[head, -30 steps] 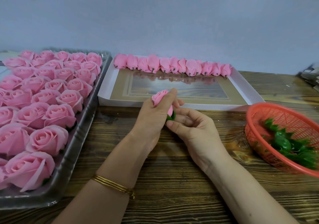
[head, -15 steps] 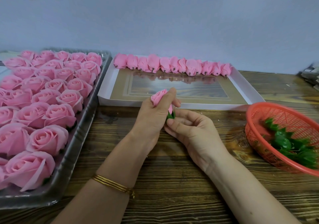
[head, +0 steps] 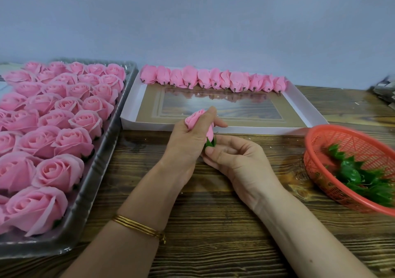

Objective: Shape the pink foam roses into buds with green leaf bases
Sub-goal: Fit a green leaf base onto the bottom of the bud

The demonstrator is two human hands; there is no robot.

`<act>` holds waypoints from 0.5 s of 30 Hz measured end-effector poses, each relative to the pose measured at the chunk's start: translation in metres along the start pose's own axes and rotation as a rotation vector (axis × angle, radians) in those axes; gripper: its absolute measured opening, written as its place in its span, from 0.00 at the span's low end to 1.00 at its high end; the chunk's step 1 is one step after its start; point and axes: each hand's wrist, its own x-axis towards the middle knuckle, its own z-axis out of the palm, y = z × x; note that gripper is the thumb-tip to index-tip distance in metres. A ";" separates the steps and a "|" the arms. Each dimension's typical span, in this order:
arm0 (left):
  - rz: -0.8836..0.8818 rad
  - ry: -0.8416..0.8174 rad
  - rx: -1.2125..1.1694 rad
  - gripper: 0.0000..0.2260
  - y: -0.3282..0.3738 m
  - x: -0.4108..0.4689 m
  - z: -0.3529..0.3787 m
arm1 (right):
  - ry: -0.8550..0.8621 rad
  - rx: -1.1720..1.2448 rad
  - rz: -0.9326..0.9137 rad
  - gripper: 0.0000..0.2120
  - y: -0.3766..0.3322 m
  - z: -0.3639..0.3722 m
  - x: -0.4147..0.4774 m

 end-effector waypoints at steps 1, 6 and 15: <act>0.001 0.000 -0.003 0.16 0.000 0.001 -0.001 | 0.001 0.007 -0.007 0.18 0.000 0.000 0.000; 0.011 -0.003 0.058 0.17 -0.001 0.001 -0.003 | 0.022 0.008 -0.028 0.21 0.002 0.000 0.001; 0.007 -0.040 0.068 0.17 -0.001 0.002 -0.004 | 0.003 0.034 -0.001 0.20 0.001 0.002 0.000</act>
